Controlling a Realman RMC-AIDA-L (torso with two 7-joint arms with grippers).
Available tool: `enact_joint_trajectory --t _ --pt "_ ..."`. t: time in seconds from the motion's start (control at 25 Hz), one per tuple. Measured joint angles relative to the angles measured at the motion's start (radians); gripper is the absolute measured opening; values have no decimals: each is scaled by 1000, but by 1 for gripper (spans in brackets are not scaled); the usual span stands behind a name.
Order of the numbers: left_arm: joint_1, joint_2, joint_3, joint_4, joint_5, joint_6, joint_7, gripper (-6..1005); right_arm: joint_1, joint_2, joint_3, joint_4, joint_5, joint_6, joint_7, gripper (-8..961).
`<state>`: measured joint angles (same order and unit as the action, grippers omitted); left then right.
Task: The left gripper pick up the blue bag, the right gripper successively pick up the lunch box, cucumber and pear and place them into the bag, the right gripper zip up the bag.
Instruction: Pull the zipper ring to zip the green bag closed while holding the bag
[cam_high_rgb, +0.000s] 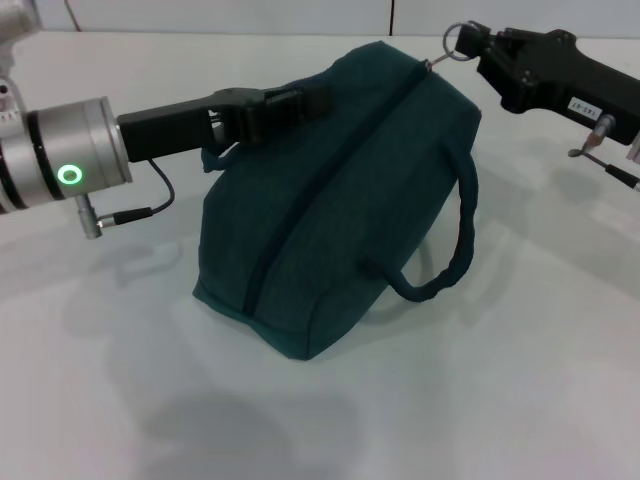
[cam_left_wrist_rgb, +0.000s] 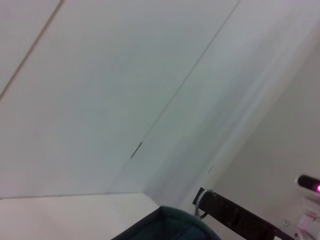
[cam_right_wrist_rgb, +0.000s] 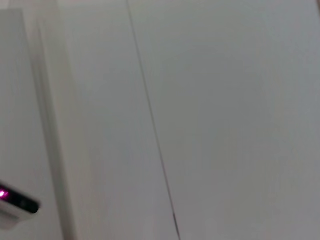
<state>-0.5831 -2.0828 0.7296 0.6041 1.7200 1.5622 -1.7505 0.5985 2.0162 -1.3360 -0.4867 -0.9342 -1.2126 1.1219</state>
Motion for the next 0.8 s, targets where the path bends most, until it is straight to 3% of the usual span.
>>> enact_joint_trajectory --t 0.44,0.8 --pt "17 -2 3 -23 -36 101 55 53 0 4 11 23 20 -13 25 92" --pt "12 -3 5 -41 -37 106 81 53 -9 1 11 24 20 -40 173 94"
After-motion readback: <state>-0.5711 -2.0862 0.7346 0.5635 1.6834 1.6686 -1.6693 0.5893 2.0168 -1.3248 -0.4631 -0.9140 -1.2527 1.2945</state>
